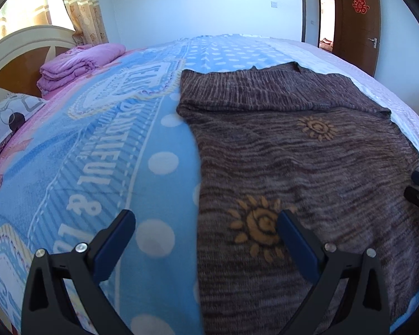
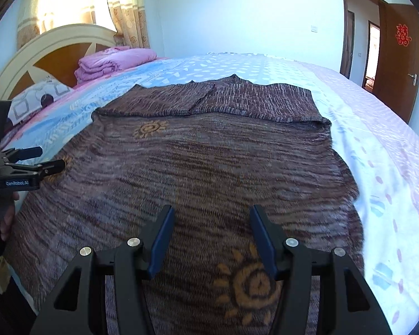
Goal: Fold small clothes
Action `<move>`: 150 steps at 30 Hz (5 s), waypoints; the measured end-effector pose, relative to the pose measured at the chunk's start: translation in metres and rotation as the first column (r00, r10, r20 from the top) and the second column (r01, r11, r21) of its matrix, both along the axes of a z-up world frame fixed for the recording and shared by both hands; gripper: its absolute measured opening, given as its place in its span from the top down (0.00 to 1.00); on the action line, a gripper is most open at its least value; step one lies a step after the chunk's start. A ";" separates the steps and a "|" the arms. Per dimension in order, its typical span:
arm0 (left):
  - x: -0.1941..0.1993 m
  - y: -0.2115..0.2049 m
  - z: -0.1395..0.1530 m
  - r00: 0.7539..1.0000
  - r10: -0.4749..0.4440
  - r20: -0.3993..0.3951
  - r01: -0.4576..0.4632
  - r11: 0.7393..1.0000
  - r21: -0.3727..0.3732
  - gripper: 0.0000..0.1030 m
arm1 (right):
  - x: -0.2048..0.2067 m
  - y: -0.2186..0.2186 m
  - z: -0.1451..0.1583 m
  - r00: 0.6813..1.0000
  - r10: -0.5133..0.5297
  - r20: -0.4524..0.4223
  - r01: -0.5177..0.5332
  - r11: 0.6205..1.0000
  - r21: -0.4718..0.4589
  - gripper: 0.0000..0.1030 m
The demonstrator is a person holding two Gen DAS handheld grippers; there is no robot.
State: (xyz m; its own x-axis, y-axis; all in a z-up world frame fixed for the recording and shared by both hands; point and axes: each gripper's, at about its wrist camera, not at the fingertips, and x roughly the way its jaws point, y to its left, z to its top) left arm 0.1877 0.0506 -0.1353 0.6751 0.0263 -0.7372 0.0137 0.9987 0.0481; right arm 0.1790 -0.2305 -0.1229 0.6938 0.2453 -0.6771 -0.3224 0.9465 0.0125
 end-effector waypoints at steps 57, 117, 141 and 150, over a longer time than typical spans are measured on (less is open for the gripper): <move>-0.122 0.010 0.002 0.966 -0.216 -0.144 0.161 0.934 -0.320 0.92 | -0.098 -0.087 0.017 0.994 -0.064 -0.089 0.061 0.997 -0.037 0.39; -0.113 0.042 0.076 0.970 -0.216 0.113 0.244 0.846 -0.473 0.93 | -0.132 -0.160 0.084 0.999 -0.052 -0.012 0.052 0.910 0.412 0.95; 0.002 0.056 0.110 0.970 -0.128 0.206 0.210 0.869 -0.449 0.93 | -0.025 -0.137 0.137 0.984 -0.134 0.118 0.084 0.931 0.354 0.95; 0.042 0.054 0.120 0.971 -0.119 0.209 0.197 0.892 -0.406 0.93 | 0.033 -0.122 0.156 0.980 -0.136 0.146 0.085 0.946 0.313 0.95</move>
State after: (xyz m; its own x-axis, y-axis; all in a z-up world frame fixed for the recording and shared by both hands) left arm 0.2302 0.1042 -0.0156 0.7626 -0.3777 -0.5252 0.2029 0.9105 -0.3603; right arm 0.2120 -0.3526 0.0326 0.8232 0.3366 -0.4571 -0.2379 0.9357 0.2605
